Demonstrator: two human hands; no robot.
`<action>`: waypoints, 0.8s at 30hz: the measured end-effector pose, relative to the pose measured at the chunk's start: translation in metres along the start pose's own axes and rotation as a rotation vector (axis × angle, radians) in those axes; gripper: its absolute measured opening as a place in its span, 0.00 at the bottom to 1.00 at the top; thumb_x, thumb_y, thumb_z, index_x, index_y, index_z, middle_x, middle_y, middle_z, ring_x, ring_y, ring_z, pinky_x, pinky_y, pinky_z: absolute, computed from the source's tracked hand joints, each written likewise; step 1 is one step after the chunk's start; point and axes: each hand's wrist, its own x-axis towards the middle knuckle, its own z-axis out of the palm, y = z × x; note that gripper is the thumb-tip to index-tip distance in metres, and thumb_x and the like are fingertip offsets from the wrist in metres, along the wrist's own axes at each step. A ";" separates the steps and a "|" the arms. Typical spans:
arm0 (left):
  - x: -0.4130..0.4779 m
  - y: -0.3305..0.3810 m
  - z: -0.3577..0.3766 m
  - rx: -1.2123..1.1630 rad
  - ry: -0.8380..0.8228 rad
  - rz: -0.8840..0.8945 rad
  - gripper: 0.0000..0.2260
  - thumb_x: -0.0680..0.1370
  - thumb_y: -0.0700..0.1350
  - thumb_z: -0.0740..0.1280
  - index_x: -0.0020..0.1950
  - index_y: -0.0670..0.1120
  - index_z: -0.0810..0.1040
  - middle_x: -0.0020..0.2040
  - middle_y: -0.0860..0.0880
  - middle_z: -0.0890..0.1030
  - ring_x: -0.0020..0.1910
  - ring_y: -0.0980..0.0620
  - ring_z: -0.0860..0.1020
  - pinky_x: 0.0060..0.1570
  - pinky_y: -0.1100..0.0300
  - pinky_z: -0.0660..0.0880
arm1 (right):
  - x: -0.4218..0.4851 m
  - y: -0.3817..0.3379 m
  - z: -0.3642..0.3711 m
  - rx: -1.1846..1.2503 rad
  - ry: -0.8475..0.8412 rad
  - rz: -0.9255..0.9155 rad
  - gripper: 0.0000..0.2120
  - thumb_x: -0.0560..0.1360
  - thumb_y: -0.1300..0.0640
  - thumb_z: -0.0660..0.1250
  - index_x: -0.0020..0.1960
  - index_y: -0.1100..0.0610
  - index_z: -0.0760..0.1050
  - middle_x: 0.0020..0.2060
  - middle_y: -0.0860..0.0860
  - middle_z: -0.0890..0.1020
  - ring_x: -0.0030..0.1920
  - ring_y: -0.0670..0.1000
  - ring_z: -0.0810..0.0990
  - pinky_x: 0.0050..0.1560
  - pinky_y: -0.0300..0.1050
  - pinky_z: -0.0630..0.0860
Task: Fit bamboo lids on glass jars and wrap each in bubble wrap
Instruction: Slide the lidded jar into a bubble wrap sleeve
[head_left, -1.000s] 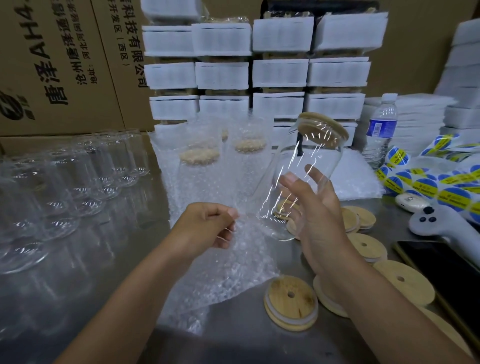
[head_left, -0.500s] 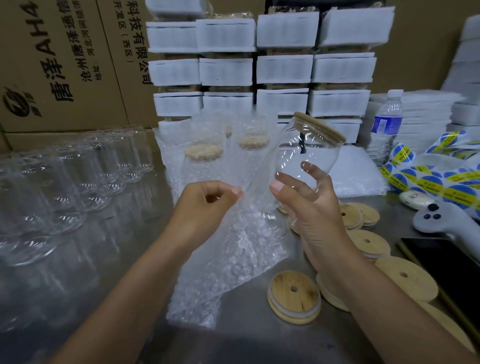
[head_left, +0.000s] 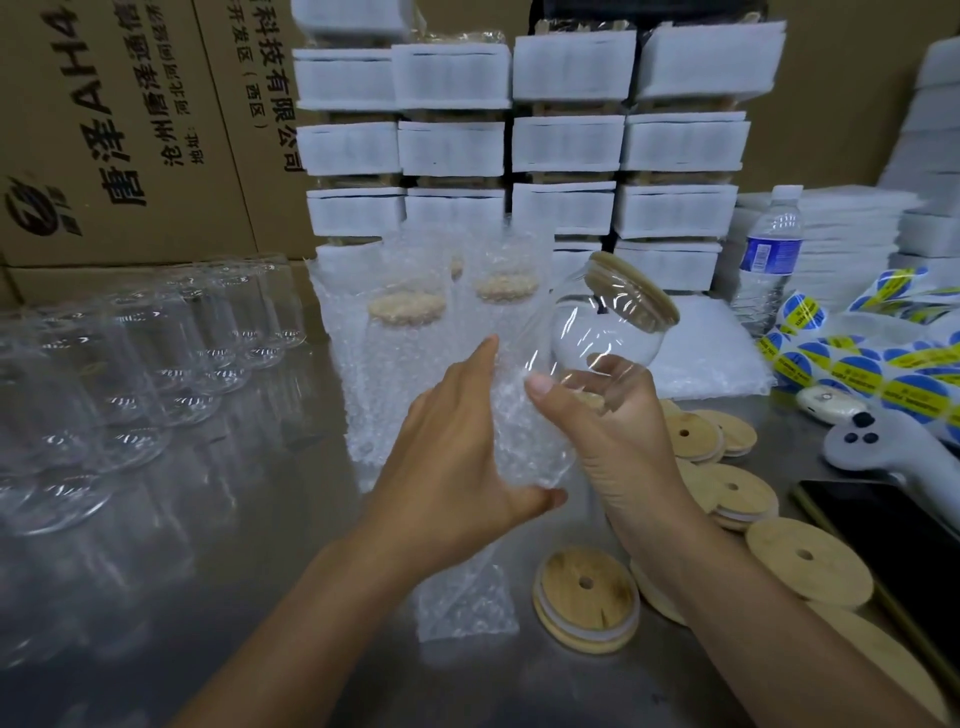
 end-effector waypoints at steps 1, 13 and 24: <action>0.000 0.001 0.000 -0.016 0.028 0.003 0.54 0.63 0.61 0.76 0.78 0.55 0.45 0.76 0.55 0.58 0.74 0.54 0.58 0.70 0.60 0.59 | -0.001 -0.001 0.000 -0.017 -0.013 -0.007 0.34 0.56 0.44 0.77 0.57 0.54 0.69 0.52 0.53 0.79 0.49 0.45 0.83 0.48 0.41 0.77; 0.007 -0.001 -0.006 -0.581 0.263 -0.161 0.35 0.60 0.53 0.78 0.63 0.54 0.69 0.52 0.68 0.78 0.52 0.68 0.78 0.44 0.77 0.72 | -0.010 -0.009 0.002 -0.398 -0.214 -0.140 0.23 0.62 0.25 0.54 0.52 0.32 0.71 0.61 0.39 0.65 0.68 0.39 0.60 0.62 0.37 0.63; 0.018 -0.014 -0.023 -1.087 0.187 -0.263 0.24 0.65 0.51 0.77 0.58 0.47 0.79 0.56 0.42 0.83 0.56 0.40 0.81 0.60 0.39 0.73 | -0.010 -0.001 0.000 -0.234 -0.446 -0.138 0.47 0.64 0.40 0.76 0.69 0.23 0.46 0.70 0.36 0.67 0.70 0.41 0.67 0.68 0.44 0.69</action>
